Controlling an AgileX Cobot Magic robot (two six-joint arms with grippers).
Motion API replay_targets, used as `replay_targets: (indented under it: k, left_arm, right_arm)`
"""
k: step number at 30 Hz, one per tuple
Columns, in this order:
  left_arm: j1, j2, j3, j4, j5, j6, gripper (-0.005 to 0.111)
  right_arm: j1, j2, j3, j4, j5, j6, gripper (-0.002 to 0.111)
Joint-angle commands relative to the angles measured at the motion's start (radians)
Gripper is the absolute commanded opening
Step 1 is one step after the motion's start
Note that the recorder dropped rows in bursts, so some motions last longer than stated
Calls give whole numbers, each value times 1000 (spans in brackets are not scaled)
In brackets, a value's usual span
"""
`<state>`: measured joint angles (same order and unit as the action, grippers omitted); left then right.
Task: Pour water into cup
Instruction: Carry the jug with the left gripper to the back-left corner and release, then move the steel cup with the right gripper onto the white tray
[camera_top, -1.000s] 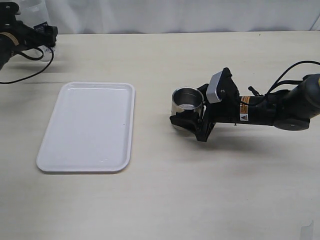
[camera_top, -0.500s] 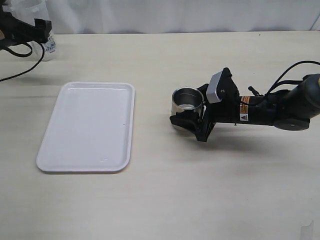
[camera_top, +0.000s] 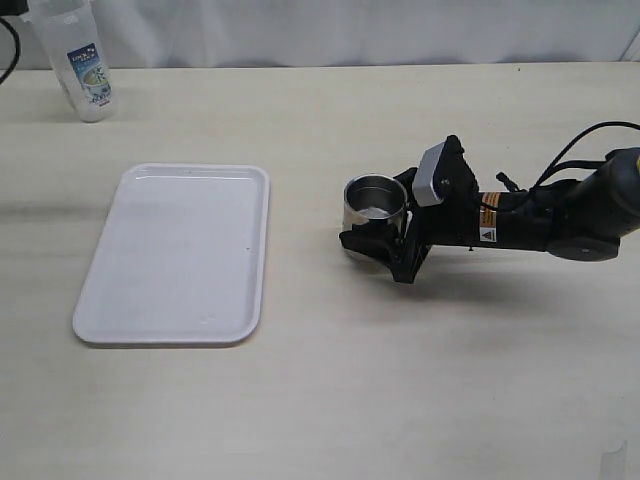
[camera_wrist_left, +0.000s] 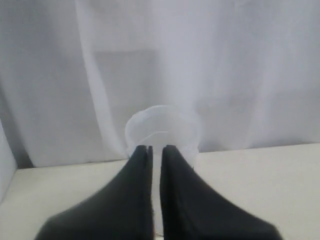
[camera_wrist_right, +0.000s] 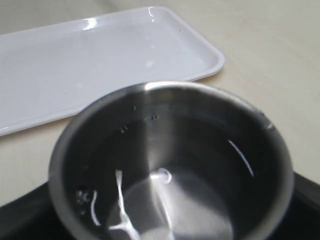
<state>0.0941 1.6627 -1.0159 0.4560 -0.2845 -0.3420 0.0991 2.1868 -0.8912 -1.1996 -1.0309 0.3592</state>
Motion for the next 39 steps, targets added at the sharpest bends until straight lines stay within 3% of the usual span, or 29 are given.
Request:
replay_targets:
  k: [1,20,28,39]
  left_arm:
    - [0,-122,69,-4,-6,-29,0]
    - [-1,-614,310,-4,-22,-99,0]
    - [-1,-865,374,-4,-5,-160,0]
    - [-1,-1098,376,-4,212,-186,0]
  right_arm:
    - [-4,-15,-4,11,-40,-3,4]
    - [-4,-15,-4,11,-65,-3,4]
    - [-2,-15,-4,14,-187,-3,4]
    - [90,-44,-4,52,-168,8,4]
